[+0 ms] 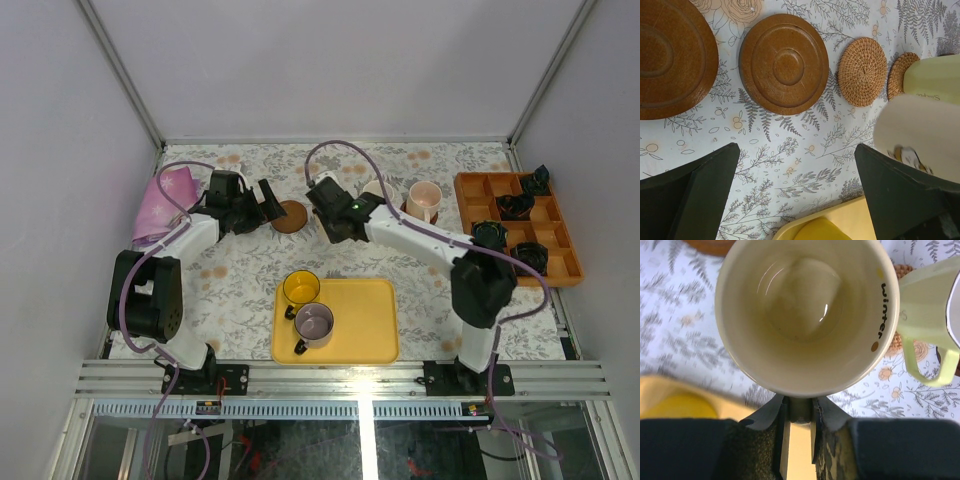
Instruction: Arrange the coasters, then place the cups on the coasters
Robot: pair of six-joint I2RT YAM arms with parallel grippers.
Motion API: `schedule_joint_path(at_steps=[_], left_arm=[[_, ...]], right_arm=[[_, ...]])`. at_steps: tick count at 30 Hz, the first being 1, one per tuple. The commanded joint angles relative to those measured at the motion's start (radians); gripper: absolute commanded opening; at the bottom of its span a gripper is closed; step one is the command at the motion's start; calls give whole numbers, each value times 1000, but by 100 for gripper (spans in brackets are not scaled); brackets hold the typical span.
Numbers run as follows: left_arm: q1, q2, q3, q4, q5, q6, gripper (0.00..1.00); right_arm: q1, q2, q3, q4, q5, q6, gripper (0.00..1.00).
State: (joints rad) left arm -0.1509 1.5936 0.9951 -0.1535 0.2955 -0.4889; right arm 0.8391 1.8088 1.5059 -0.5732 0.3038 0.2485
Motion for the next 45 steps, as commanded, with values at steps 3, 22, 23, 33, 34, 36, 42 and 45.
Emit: schedule_joint_path(at_steps=[3,22,23,33,34,36,42,45], left_arm=[[-5,-38,0,21,-12,18,100],[-6,-53,-16,-8,-9,49,100],[-6,-53,-18,-9,-10,50,100],[-6,-45,-11,-17,-9,65,100],[-6,-42,-10,-18,-10,66,100],[-6,-38,-9,-18,-9,68,100],[-6,-24,-1,-19,-8,71,100],[-5,-17,1,-17,-6,71,100]], right_arm=[[8,116,198,62,205,142,0],[-6,187,165,213,240,272,0],[-9,189,160,219,237,279,0],[-39,217,150,232,240,321,0],[-43,219,149,234,241,323,0],[-49,224,149,236,241,322,0],[-61,247,151,228,245,326,0],[-66,256,150,227,245,329,0]])
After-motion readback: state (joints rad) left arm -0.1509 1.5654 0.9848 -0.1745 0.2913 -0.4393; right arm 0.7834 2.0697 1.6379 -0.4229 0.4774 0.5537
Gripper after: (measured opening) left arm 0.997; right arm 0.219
